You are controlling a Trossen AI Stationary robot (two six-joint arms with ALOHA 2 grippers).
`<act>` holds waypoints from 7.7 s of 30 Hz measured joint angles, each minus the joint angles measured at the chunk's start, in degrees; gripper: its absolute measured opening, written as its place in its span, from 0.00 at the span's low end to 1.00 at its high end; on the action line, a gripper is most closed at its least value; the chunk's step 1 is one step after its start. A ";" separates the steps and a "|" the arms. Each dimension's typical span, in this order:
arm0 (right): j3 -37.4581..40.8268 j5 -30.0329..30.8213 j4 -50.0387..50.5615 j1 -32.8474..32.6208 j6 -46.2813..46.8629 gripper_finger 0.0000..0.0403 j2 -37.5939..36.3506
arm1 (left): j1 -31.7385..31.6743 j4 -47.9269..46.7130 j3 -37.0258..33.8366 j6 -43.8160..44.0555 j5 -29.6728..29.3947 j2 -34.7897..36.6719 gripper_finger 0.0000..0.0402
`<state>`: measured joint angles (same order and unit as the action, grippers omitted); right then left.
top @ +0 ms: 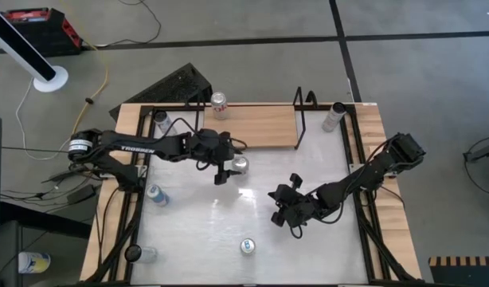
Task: Place canned beverage on shelf
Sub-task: Put the silver soda can on the shelf aligned with the other silver soda can, then put the right blue soda can on the shelf
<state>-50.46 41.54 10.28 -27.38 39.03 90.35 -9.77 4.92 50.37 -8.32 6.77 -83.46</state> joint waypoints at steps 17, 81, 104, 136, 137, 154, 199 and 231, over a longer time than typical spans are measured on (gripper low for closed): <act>-0.03 0.00 0.28 0.11 -0.02 0.05 0.00 | -1.65 5.10 -0.01 -0.02 0.44 -5.38 0.86; 0.00 -0.24 0.44 0.53 -0.44 0.05 0.00 | -21.54 -14.42 9.16 0.27 -1.92 3.91 0.65; 0.00 -1.07 -0.04 2.43 -1.54 0.05 0.00 | -26.10 -12.43 5.31 -3.48 1.98 1.84 0.65; 0.00 -1.05 -0.07 2.84 -1.55 0.05 -0.02 | -26.56 -15.93 5.18 -4.52 0.43 3.00 0.69; 0.00 -1.05 -0.07 2.84 -1.57 0.05 -0.02 | -26.56 -15.95 5.18 -4.52 0.43 3.00 0.69; 0.00 -1.11 -0.04 3.52 -1.97 0.05 0.00 | -26.61 -17.24 6.35 -4.59 -0.13 2.84 0.86; 0.00 -1.16 -19.76 7.45 -14.03 0.10 -0.02 | -31.45 -67.89 19.74 10.30 -24.09 18.95 0.86; -4.69 -21.27 -31.68 0.10 -31.68 0.11 -0.02 | -29.20 -65.81 21.66 9.13 1.71 23.78 0.86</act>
<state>-55.15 20.27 -21.40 -27.27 7.35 90.32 -38.97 -60.89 72.03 0.81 8.48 -59.68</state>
